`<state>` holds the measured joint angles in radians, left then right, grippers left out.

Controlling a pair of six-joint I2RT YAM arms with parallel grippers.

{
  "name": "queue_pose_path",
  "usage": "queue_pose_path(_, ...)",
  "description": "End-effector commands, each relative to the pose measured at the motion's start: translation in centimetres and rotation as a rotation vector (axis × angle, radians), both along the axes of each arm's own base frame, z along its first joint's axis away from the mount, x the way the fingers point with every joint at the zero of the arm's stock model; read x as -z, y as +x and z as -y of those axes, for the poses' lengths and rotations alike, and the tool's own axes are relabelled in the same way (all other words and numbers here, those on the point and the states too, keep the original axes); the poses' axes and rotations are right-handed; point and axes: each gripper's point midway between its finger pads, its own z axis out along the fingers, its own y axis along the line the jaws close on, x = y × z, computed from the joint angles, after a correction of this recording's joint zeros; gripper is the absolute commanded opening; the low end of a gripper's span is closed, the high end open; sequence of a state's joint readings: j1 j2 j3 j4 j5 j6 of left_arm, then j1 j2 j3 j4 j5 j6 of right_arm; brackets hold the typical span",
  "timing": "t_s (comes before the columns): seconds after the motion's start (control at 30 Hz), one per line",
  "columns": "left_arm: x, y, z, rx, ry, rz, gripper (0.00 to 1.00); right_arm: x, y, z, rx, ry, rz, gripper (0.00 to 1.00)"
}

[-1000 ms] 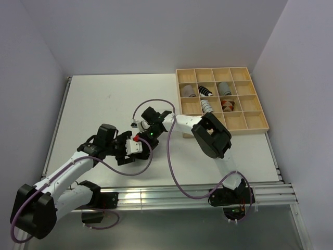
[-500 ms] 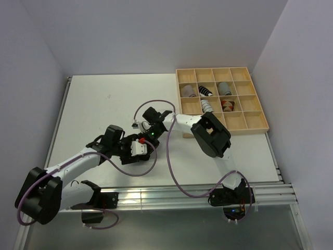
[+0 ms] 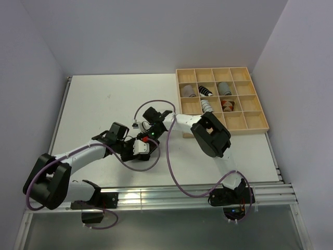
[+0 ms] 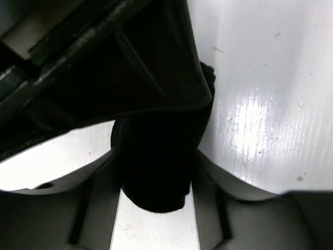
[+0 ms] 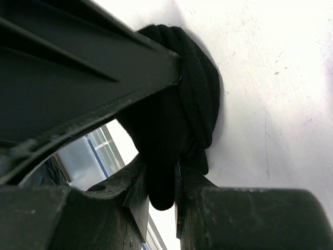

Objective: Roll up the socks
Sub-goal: Roll the sock at the center of the board.

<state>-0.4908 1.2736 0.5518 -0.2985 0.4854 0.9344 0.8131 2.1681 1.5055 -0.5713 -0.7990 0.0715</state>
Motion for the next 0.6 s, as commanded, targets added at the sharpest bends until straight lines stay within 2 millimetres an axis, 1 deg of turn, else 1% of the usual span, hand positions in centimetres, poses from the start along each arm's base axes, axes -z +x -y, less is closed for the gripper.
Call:
queue_pose_path(0.0,-0.6,-0.7,1.3,0.065,-0.021,-0.087,0.53,1.9,0.2,0.9,0.036,-0.072,-0.01,0.07)
queue_pose_path(0.07,-0.3,-1.1,1.4,0.078,-0.015,-0.135,0.49,1.8,0.2,0.9,0.034,-0.061,-0.014,0.1)
queue_pose_path(0.1,0.1,-1.4,1.4,0.087,0.001,-0.177,0.45,1.9,0.2,0.9,0.039,-0.066,-0.012,0.12)
queue_pose_path(0.17,0.4,-1.7,1.3,0.094,0.018,-0.218,0.41,1.9,0.4,1.1,0.051,-0.069,-0.002,0.15)
queue_pose_path(0.2,0.6,-1.7,1.5,0.101,0.022,-0.247,0.37,1.8,0.5,1.0,0.056,-0.066,0.01,0.19)
queue_pose_path(0.23,0.8,-2.4,1.2,0.105,0.04,-0.29,0.37,2.0,0.9,1.2,0.071,-0.081,0.032,0.22)
queue_pose_path(0.27,0.9,-2.6,1.2,0.11,0.046,-0.316,0.35,1.6,1.2,1.2,0.092,-0.074,0.055,0.25)
queue_pose_path(0.3,1.0,-2.6,1.4,0.114,0.05,-0.345,0.34,1.4,1.5,1.3,0.106,-0.067,0.07,0.35)
queue_pose_path(0.33,1.1,-3.5,1.1,0.123,0.065,-0.396,0.34,1.2,1.7,1.3,0.123,-0.061,0.093,0.41)
queue_pose_path(0.37,1.1,-3.7,1.0,0.127,0.071,-0.424,0.32,0.5,2.1,1.4,0.154,-0.037,0.118,0.45)
queue_pose_path(0.4,1.1,-3.6,1.1,0.131,0.076,-0.447,0.32,0.1,2.3,1.5,0.173,-0.028,0.137,0.5)
queue_pose_path(0.43,1.0,-3.8,1.1,0.137,0.07,-0.472,0.32,-0.2,2.6,1.7,0.194,-0.023,0.154,0.52)
queue_pose_path(0.47,1.0,-4.4,0.8,0.134,0.087,-0.514,0.31,-0.9,2.9,1.9,0.229,-0.007,0.177,0.53)
queue_pose_path(0.5,1.2,-4.2,0.8,0.134,0.093,-0.532,0.31,-1.1,3.2,2.2,0.254,-0.006,0.195,0.56)
queue_pose_path(0.53,1.1,-4.5,0.7,0.134,0.1,-0.551,0.31,-0.7,3.1,2.9,0.276,-0.027,0.21,0.57)
queue_pose_path(0.57,1.0,-4.8,0.5,0.135,0.105,-0.575,0.31,-1.3,3.5,2.6,0.313,-0.002,0.224,0.57)
